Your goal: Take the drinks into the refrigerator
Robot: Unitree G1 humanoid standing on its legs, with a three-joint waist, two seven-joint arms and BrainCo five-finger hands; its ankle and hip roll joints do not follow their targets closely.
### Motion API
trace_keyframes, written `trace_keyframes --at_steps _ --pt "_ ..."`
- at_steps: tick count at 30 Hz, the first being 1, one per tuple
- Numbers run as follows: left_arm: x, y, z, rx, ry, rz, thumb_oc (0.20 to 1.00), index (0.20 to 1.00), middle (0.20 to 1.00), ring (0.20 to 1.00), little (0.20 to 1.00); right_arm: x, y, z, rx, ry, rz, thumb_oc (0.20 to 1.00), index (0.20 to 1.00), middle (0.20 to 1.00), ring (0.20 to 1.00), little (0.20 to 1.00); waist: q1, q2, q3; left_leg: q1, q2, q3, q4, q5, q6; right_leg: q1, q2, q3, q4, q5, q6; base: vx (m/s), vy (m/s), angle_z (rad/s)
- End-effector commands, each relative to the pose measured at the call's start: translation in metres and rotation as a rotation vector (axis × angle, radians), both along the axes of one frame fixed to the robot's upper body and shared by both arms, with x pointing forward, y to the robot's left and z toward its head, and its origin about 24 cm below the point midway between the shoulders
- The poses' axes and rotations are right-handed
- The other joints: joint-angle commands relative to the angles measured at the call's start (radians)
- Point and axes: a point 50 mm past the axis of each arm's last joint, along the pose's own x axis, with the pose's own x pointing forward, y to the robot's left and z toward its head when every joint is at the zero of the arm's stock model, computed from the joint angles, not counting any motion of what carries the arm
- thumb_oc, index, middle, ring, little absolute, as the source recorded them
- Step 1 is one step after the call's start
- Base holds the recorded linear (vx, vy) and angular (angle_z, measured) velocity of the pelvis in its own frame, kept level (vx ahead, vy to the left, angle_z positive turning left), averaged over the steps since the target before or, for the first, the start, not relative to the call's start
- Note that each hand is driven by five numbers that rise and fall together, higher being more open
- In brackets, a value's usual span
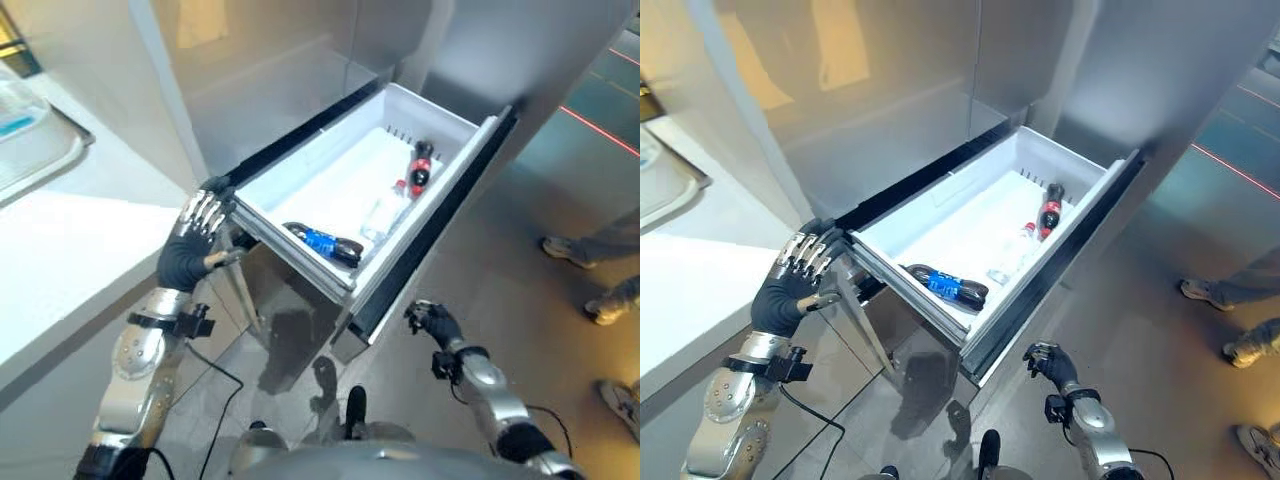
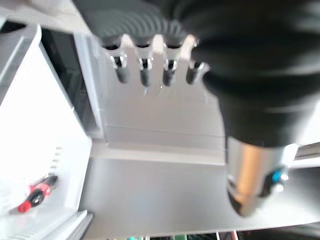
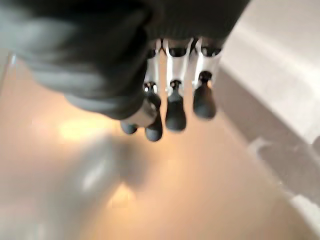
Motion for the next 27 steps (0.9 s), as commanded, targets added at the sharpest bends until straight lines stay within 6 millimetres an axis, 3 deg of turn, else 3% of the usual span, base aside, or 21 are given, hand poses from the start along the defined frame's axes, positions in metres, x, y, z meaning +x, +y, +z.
trace_keyframes --at_steps 1,3,4,7,14,15,19,23,27 --pt "0.004 -0.008 0.02 -0.023 -0.11 -0.068 1.0 1.0 1.0 1.0 1.0 0.044 0.025 0.036 0.035 -0.165 0.103 0.2 0.2 0.2 0.2 0.2 0.044 -0.004 0.018 -0.018 -0.068 -0.085 -0.024 -0.033 0.092 0.022 -0.039 -0.007 0.172 -0.129 0.083 0.0 -0.06 0.28" --pt "0.005 -0.01 0.019 -0.034 -0.103 -0.082 1.0 1.0 1.0 1.0 1.0 0.053 0.039 0.045 0.022 -0.201 0.172 0.2 0.2 0.2 0.2 0.2 0.064 -0.006 0.017 -0.022 -0.067 -0.101 -0.023 -0.028 0.089 0.031 -0.039 -0.023 0.168 -0.131 0.079 0.01 -0.07 0.22" --pt "0.005 -0.012 0.017 -0.038 -0.088 -0.1 1.0 1.0 1.0 1.0 1.0 0.065 0.051 0.061 -0.025 -0.263 0.252 0.2 0.2 0.2 0.2 0.2 0.086 -0.01 0.017 -0.028 -0.065 -0.117 -0.024 -0.022 0.087 0.038 -0.042 -0.041 0.165 -0.132 0.076 0.01 -0.063 0.2" --pt "0.004 -0.014 0.017 -0.043 -0.082 -0.114 1.0 1.0 1.0 1.0 1.0 0.078 0.06 0.078 -0.043 -0.326 0.283 0.2 0.2 0.2 0.2 0.2 0.101 -0.012 0.019 -0.03 -0.065 -0.134 -0.024 -0.019 0.086 0.042 -0.042 -0.055 0.165 -0.133 0.074 0.01 -0.044 0.28" --pt "0.007 -0.028 0.025 -0.125 -0.108 -0.206 1.0 1.0 1.0 1.0 1.0 0.13 0.13 0.184 0.006 -0.654 0.42 0.2 0.2 0.2 0.2 0.2 0.171 -0.023 0.027 -0.046 -0.062 -0.166 -0.024 -0.002 0.081 0.049 -0.042 -0.082 0.165 -0.133 0.067 -0.01 -0.036 0.15" --pt "0.009 -0.029 0.028 -0.143 -0.115 -0.221 1.0 1.0 1.0 1.0 1.0 0.132 0.141 0.202 0.006 -0.713 0.447 0.2 0.2 0.2 0.2 0.2 0.179 -0.024 0.031 -0.048 -0.062 -0.169 -0.023 -0.001 0.08 0.052 -0.04 -0.082 0.155 -0.131 0.066 -0.02 -0.027 0.11" --pt "0.011 -0.03 0.031 -0.165 -0.121 -0.248 1.0 1.0 1.0 1.0 1.0 0.135 0.162 0.246 0.068 -0.835 0.505 0.2 0.2 0.2 0.2 0.2 0.204 -0.028 0.032 -0.059 -0.066 -0.171 -0.021 0.003 0.08 0.063 -0.038 -0.076 0.112 -0.121 0.065 -0.01 -0.006 0.02" --pt "0.011 -0.028 0.031 -0.178 -0.127 -0.237 1.0 1.0 1.0 1.0 1.0 0.129 0.169 0.262 0.116 -0.89 0.533 0.2 0.2 0.2 0.2 0.2 0.215 -0.028 0.032 -0.069 -0.069 -0.153 -0.018 0.003 0.085 0.063 -0.04 -0.056 0.091 -0.106 0.066 -0.03 0.01 0.0" --pt "0.01 -0.029 0.03 -0.166 -0.122 -0.237 1.0 1.0 1.0 1.0 1.0 0.121 0.164 0.249 0.143 -0.863 0.551 0.2 0.2 0.2 0.2 0.2 0.203 -0.029 0.033 -0.061 -0.07 -0.146 -0.019 0.0 0.088 0.065 -0.039 -0.045 0.091 -0.105 0.066 -0.02 0.013 0.02"
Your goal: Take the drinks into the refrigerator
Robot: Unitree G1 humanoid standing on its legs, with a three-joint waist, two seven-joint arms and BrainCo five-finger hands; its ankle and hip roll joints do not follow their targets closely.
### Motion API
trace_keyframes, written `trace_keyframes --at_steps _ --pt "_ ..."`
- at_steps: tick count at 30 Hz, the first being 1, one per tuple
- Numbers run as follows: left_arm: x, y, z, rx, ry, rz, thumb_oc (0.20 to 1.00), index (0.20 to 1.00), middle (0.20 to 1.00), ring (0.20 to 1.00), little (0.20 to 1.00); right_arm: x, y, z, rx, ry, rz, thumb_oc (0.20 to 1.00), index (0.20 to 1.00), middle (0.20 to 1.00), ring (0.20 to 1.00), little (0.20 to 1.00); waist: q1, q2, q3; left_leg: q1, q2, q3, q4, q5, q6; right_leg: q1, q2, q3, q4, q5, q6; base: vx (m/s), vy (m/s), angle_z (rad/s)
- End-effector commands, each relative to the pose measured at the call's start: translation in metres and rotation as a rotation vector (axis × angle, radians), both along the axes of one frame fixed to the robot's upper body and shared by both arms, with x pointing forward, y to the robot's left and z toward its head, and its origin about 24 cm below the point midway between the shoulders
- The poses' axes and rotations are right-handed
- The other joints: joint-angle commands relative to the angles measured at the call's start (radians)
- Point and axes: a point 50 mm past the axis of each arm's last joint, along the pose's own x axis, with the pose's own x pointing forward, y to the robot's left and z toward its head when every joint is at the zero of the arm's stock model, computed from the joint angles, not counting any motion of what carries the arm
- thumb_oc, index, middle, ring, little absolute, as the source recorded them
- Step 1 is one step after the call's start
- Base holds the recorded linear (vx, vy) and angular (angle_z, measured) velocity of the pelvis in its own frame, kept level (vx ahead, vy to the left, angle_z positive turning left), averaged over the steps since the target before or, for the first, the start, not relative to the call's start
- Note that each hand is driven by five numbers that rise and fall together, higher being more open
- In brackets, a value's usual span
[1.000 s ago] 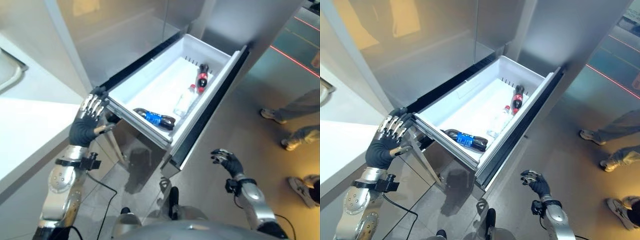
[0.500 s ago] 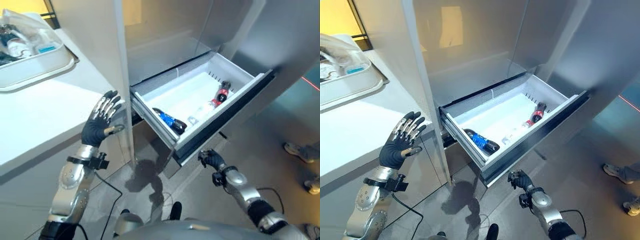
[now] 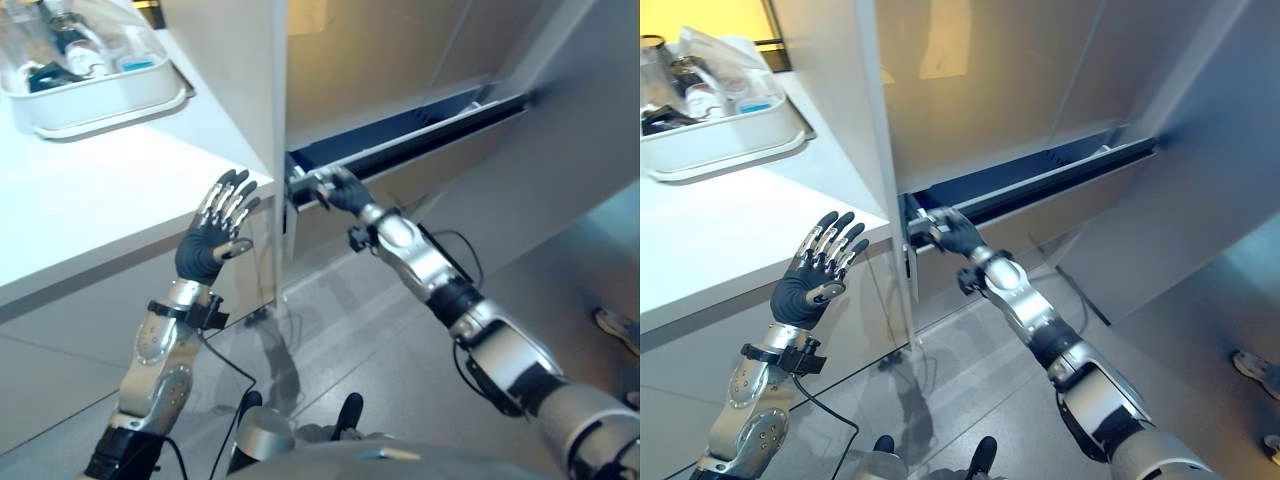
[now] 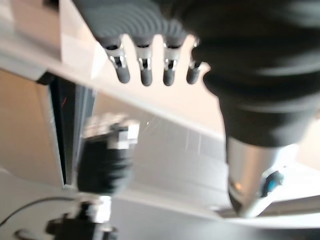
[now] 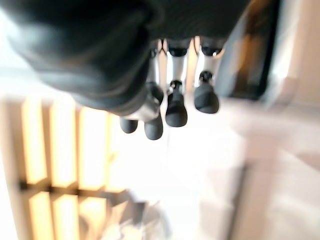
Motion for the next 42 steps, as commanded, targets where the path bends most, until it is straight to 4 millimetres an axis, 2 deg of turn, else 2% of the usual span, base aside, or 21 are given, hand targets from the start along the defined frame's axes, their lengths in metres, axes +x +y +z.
trace_keyframes --at_steps 1,6,9,13,14,15,17,19,20,24,26,27,29,32,36,37,38,39,40,41,42 --pt "-0.003 -0.013 0.027 0.016 -0.137 -0.083 1.0 1.0 1.0 1.0 1.0 0.001 -0.006 0.027 0.044 -0.1 0.018 0.2 0.2 0.2 0.2 0.2 0.007 -0.006 0.008 0.006 -0.101 -0.028 -0.025 -0.047 0.124 0.072 -0.06 0.056 0.105 -0.103 0.104 0.0 0.0 0.0" --pt "-0.006 -0.01 0.025 0.027 -0.137 -0.05 1.0 1.0 1.0 1.0 1.0 -0.006 -0.023 -0.009 0.055 0.008 -0.013 0.2 0.2 0.2 0.2 0.2 -0.014 -0.005 0.009 0.02 -0.1 -0.001 -0.026 -0.054 0.126 0.067 -0.055 0.083 0.103 -0.095 0.108 -0.02 0.01 -0.17" --pt "-0.007 -0.007 0.025 0.037 -0.142 -0.024 1.0 1.0 1.0 1.0 1.0 -0.013 -0.04 -0.033 0.087 0.093 -0.05 0.2 0.2 0.2 0.2 0.2 -0.032 -0.002 0.011 0.025 -0.098 0.012 -0.027 -0.056 0.126 0.063 -0.051 0.094 0.1 -0.094 0.108 -0.02 0.007 -0.21" --pt "-0.008 -0.002 0.022 0.065 -0.137 0.007 1.0 1.0 1.0 1.0 1.0 -0.031 -0.075 -0.082 0.08 0.242 -0.147 0.2 0.2 0.2 0.2 0.2 -0.066 0.004 0.008 0.033 -0.093 0.02 -0.029 -0.06 0.121 0.066 -0.048 0.098 0.094 -0.097 0.108 0.0 0.002 -0.12" --pt "-0.008 -0.001 0.02 0.07 -0.134 0.01 1.0 1.0 1.0 1.0 1.0 -0.035 -0.082 -0.093 0.079 0.281 -0.165 0.875 0.875 0.875 0.875 0.875 -0.073 0.005 0.006 0.035 -0.092 0.02 -0.029 -0.061 0.12 0.068 -0.048 0.099 0.092 -0.098 0.108 0.01 -0.004 -0.13" --pt "-0.008 -0.001 0.019 0.073 -0.13 0.011 1.0 1.0 1.0 1.0 1.0 -0.041 -0.088 -0.105 0.07 0.32 -0.185 1.0 1.0 1.0 1.0 1.0 -0.078 0.006 0.003 0.037 -0.091 0.02 -0.029 -0.061 0.119 0.07 -0.047 0.098 0.091 -0.099 0.108 0.01 -0.002 -0.12" --pt "-0.008 0.001 0.015 0.074 -0.116 0.022 1.0 1.0 1.0 1.0 1.0 -0.059 -0.113 -0.138 0.054 0.428 -0.288 1.0 1.0 1.0 1.0 1.0 -0.101 0.008 -0.002 0.04 -0.089 0.023 -0.03 -0.063 0.117 0.073 -0.046 0.099 0.088 -0.1 0.109 0.01 -0.003 -0.02" --pt "-0.009 0.002 0.012 0.083 -0.11 0.033 1.0 1.0 1.0 1.0 1.0 -0.073 -0.128 -0.158 -0.003 0.483 -0.354 1.0 1.0 1.0 1.0 1.0 -0.115 0.012 -0.008 0.045 -0.087 0.024 -0.03 -0.066 0.115 0.077 -0.045 0.099 0.087 -0.102 0.109 0.01 0.0 -0.03" --pt "-0.008 0.003 0.01 0.086 -0.1 0.038 1.0 1.0 1.0 1.0 1.0 -0.084 -0.139 -0.175 -0.048 0.537 -0.406 1.0 1.0 1.0 1.0 1.0 -0.127 0.014 -0.012 0.046 -0.087 0.023 -0.03 -0.066 0.114 0.079 -0.044 0.101 0.086 -0.103 0.109 0.01 0.003 -0.05" --pt "-0.006 0.006 0.002 0.108 -0.071 0.064 1.0 1.0 1.0 1.0 1.0 -0.121 -0.167 -0.219 -0.117 0.714 -0.563 1.0 1.0 1.0 1.0 1.0 -0.163 0.024 -0.022 0.05 -0.084 0.027 -0.03 -0.068 0.11 0.081 -0.042 0.108 0.087 -0.103 0.11 0.0 0.001 -0.01" --pt "-0.006 0.006 0.0 0.116 -0.066 0.071 1.0 1.0 1.0 1.0 1.0 -0.129 -0.171 -0.226 -0.115 0.747 -0.586 1.0 1.0 1.0 1.0 1.0 -0.171 0.026 -0.025 0.051 -0.083 0.029 -0.03 -0.069 0.108 0.079 -0.041 0.11 0.088 -0.103 0.11 0.0 0.005 -0.05" --pt "-0.004 0.007 -0.007 0.131 -0.034 0.069 1.0 1.0 1.0 1.0 1.0 -0.151 -0.182 -0.244 -0.132 0.843 -0.656 1.0 1.0 1.0 1.0 1.0 -0.19 0.032 -0.028 0.05 -0.081 0.033 -0.03 -0.069 0.106 0.078 -0.039 0.116 0.087 -0.103 0.11 0.0 0.011 -0.05" --pt "-0.004 0.008 -0.017 0.172 0.009 0.069 1.0 1.0 1.0 1.0 1.0 -0.164 -0.19 -0.254 -0.144 0.897 -0.705 1.0 1.0 1.0 1.0 1.0 -0.206 0.038 -0.033 0.052 -0.079 0.038 -0.03 -0.07 0.104 0.077 -0.037 0.121 0.088 -0.103 0.11 0.0 0.0 0.0" --pt "-0.003 0.014 -0.051 0.289 0.149 0.076 1.0 1.0 1.0 1.0 1.0 -0.189 -0.199 -0.271 -0.189 1.006 -0.765 1.0 1.0 1.0 1.0 1.0 -0.231 0.049 -0.039 0.058 -0.075 0.048 -0.03 -0.069 0.102 0.072 -0.034 0.132 0.091 -0.104 0.111 0.0 0.011 -0.04" --pt "-0.009 0.021 -0.094 0.432 0.327 0.087 1.0 1.0 1.0 1.0 1.0 -0.208 -0.208 -0.283 -0.283 1.083 -0.791 1.0 1.0 1.0 1.0 1.0 -0.248 0.061 -0.046 0.063 -0.071 0.061 -0.03 -0.071 0.1 0.071 -0.029 0.144 0.09 -0.105 0.11 0.0 0.011 -0.12" --pt "-0.013 0.024 -0.111 0.465 0.401 0.095 1.0 1.0 1.0 1.0 1.0 -0.217 -0.209 -0.288 -0.31 1.123 -0.796 1.0 1.0 1.0 1.0 1.0 -0.252 0.065 -0.048 0.064 -0.069 0.062 -0.03 -0.071 0.099 0.07 -0.027 0.147 0.091 -0.106 0.11 0.0 0.007 -0.11" --pt "-0.016 0.026 -0.12 0.491 0.438 0.096 1.0 1.0 1.0 1.0 1.0 -0.219 -0.211 -0.289 -0.316 1.132 -0.804 1.0 1.0 1.0 1.0 1.0 -0.256 0.066 -0.05 0.064 -0.069 0.064 -0.03 -0.071 0.098 0.071 -0.026 0.148 0.091 -0.106 0.11 -0.01 0.005 -0.03" --pt "-0.016 0.026 -0.12 0.491 0.438 0.096 1.0 1.0 1.0 1.0 1.0 -0.219 -0.211 -0.289 -0.316 1.132 -0.804 1.0 1.0 1.0 1.0 1.0 -0.256 0.066 -0.05 0.064 -0.068 0.064 -0.03 -0.071 0.098 0.071 -0.026 0.148 0.091 -0.106 0.11 0.0 0.0 0.0" --pt "-0.027 0.033 -0.153 0.555 0.597 0.122 1.0 1.0 1.0 1.0 1.0 -0.228 -0.213 -0.294 -0.326 1.177 -0.823 1.0 1.0 1.0 1.0 1.0 -0.266 0.07 -0.053 0.063 -0.067 0.066 -0.03 -0.067 0.097 0.071 -0.025 0.15 0.091 -0.106 0.108 -0.01 0.006 -0.03" --pt "-0.033 0.035 -0.167 0.59 0.66 0.131 1.0 1.0 1.0 1.0 1.0 -0.231 -0.215 -0.295 -0.332 1.188 -0.841 1.0 1.0 1.0 1.0 1.0 -0.271 0.072 -0.056 0.063 -0.066 0.066 -0.03 -0.066 0.096 0.071 -0.025 0.149 0.09 -0.105 0.108 -0.01 0.006 -0.05" --pt "-0.032 0.035 -0.167 0.59 0.659 0.131 1.0 1.0 1.0 1.0 1.0 -0.23 -0.215 -0.295 -0.332 1.187 -0.842 1.0 1.0 1.0 1.0 1.0 -0.271 0.073 -0.055 0.062 -0.066 0.065 -0.03 -0.066 0.096 0.071 -0.025 0.148 0.09 -0.105 0.108 0.0 0.0 0.0"
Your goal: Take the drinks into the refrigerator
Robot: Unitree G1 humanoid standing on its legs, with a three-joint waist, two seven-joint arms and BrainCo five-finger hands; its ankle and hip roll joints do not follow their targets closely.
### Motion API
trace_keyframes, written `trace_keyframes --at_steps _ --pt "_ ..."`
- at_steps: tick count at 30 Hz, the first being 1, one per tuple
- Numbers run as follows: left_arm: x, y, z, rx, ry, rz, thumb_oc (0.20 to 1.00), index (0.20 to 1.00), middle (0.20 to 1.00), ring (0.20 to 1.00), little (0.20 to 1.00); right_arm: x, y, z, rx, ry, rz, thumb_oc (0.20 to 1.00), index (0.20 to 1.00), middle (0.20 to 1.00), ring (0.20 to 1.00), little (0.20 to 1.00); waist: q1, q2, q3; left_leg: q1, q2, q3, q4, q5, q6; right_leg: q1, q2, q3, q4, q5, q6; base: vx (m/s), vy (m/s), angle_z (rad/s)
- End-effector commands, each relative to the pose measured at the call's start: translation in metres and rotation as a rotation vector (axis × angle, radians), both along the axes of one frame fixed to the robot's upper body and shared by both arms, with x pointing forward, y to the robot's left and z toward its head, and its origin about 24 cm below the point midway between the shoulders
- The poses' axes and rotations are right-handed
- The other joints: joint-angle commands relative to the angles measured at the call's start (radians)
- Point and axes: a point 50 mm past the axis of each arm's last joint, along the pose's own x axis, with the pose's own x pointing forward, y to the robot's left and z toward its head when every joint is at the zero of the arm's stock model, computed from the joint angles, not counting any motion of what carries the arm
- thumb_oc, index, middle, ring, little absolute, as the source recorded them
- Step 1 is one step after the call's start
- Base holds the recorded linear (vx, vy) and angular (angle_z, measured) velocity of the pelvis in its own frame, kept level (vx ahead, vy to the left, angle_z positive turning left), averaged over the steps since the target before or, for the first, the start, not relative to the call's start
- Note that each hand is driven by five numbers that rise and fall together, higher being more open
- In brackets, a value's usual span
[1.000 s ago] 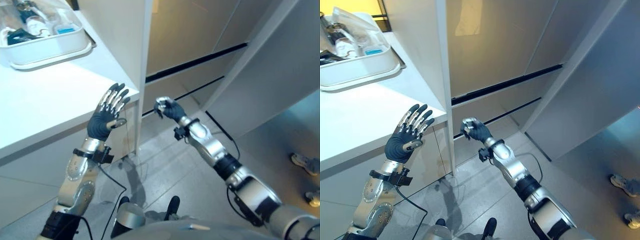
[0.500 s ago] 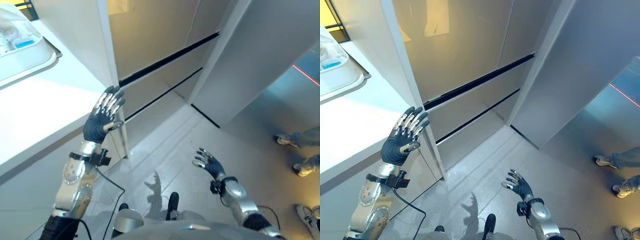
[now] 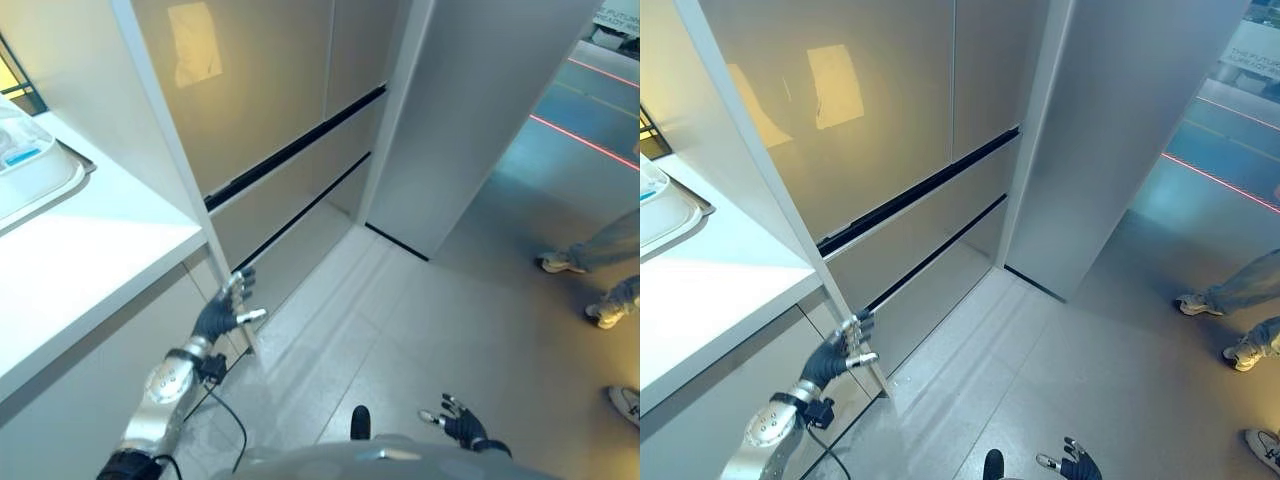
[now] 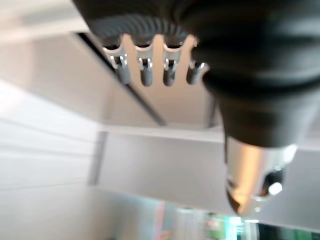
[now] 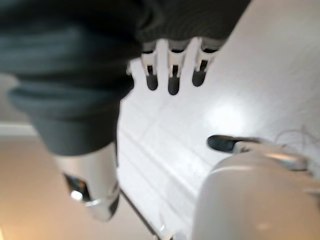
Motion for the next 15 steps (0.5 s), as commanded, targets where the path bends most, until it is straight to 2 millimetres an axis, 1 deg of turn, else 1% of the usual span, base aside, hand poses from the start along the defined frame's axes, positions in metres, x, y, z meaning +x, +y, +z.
trace_keyframes --at_steps 1,2,3,4,6,7,8,9,11,12,14,15 --pt "-0.005 0.002 -0.028 0.135 0.124 0.033 1.0 1.0 1.0 1.0 1.0 0.034 -0.013 0.01 -0.068 -0.079 0.0 1.0 1.0 1.0 1.0 1.0 -0.004 0.022 0.023 -0.044 -0.041 -0.056 0.007 -0.035 0.067 0.041 -0.018 0.019 0.087 -0.1 0.075 0.0 0.0 0.0" --pt "-0.012 0.003 -0.039 0.151 0.182 0.063 1.0 1.0 1.0 1.0 1.0 0.03 -0.014 0.007 -0.078 -0.045 0.003 1.0 1.0 1.0 1.0 1.0 -0.006 0.023 0.02 -0.047 -0.04 -0.055 0.007 -0.034 0.066 0.04 -0.018 0.018 0.085 -0.099 0.074 -0.04 -0.002 0.0" --pt "-0.026 0.009 -0.055 0.186 0.281 0.112 1.0 1.0 1.0 1.0 1.0 0.027 -0.013 0.004 -0.088 -0.011 0.024 1.0 1.0 1.0 1.0 1.0 -0.003 0.023 0.016 -0.051 -0.04 -0.055 0.007 -0.031 0.065 0.039 -0.017 0.018 0.08 -0.096 0.073 0.0 0.0 0.0" --pt "-0.035 0.012 -0.066 0.181 0.352 0.172 1.0 1.0 1.0 1.0 1.0 0.028 -0.012 0.004 -0.094 -0.006 0.039 1.0 1.0 1.0 1.0 1.0 -0.003 0.024 0.014 -0.054 -0.039 -0.055 0.007 -0.03 0.065 0.039 -0.016 0.017 0.076 -0.095 0.072 0.0 0.0 0.0" --pt "-0.066 0.021 -0.087 0.189 0.535 0.299 1.0 1.0 1.0 1.0 1.0 0.028 -0.012 0.003 -0.113 0.018 0.061 1.0 1.0 1.0 1.0 1.0 0.0 0.023 0.008 -0.058 -0.039 -0.054 0.007 -0.028 0.064 0.039 -0.016 0.016 0.067 -0.089 0.071 0.0 0.0 0.0" --pt "-0.082 0.024 -0.096 0.211 0.634 0.329 1.0 1.0 1.0 1.0 1.0 0.032 -0.01 0.003 -0.113 0.016 0.065 1.0 1.0 1.0 1.0 1.0 0.0 0.022 0.003 -0.059 -0.039 -0.051 0.007 -0.026 0.063 0.04 -0.015 0.017 0.062 -0.087 0.071 0.0 0.0 0.0" --pt "-0.093 0.025 -0.101 0.23 0.703 0.336 1.0 1.0 1.0 1.0 1.0 0.035 -0.008 0.004 -0.116 0.014 0.084 1.0 1.0 1.0 1.0 1.0 -0.002 0.023 -0.001 -0.06 -0.038 -0.049 0.007 -0.025 0.061 0.042 -0.014 0.019 0.056 -0.084 0.071 0.0 0.0 0.0" --pt "-0.097 0.022 -0.103 0.237 0.736 0.32 1.0 1.0 1.0 1.0 1.0 0.037 -0.007 0.003 -0.121 0.019 0.105 1.0 1.0 1.0 1.0 1.0 -0.003 0.024 -0.004 -0.061 -0.039 -0.046 0.007 -0.026 0.061 0.044 -0.013 0.022 0.049 -0.081 0.071 0.0 0.0 0.0" --pt "-0.098 0.02 -0.104 0.224 0.741 0.324 1.0 1.0 1.0 1.0 1.0 0.037 -0.007 0.003 -0.122 0.031 0.116 1.0 1.0 1.0 1.0 1.0 -0.001 0.026 -0.008 -0.061 -0.039 -0.043 0.007 -0.027 0.061 0.045 -0.012 0.023 0.042 -0.078 0.072 0.0 0.0 0.0" --pt "-0.1 0.015 -0.106 0.185 0.751 0.346 1.0 1.0 1.0 1.0 1.0 0.041 -0.002 0.003 -0.115 0.027 0.13 1.0 1.0 1.0 1.0 1.0 0.0 0.027 -0.016 -0.063 -0.037 -0.038 0.007 -0.027 0.059 0.05 -0.01 0.025 0.029 -0.074 0.073 0.03 0.011 -0.03" --pt "-0.1 0.013 -0.107 0.179 0.749 0.345 1.0 1.0 1.0 1.0 1.0 0.042 0.0 0.003 -0.109 0.026 0.137 1.0 1.0 1.0 1.0 1.0 0.001 0.027 -0.019 -0.064 -0.037 -0.037 0.007 -0.027 0.058 0.052 -0.01 0.025 0.026 -0.074 0.073 0.03 0.004 -0.09" --pt "-0.091 0.007 -0.105 0.166 0.713 0.34 1.0 1.0 1.0 1.0 1.0 0.045 0.003 0.002 -0.104 0.023 0.15 1.0 1.0 1.0 1.0 1.0 0.004 0.028 -0.02 -0.066 -0.036 -0.041 0.007 -0.025 0.057 0.056 -0.01 0.019 0.027 -0.076 0.071 0.01 -0.005 -0.13"
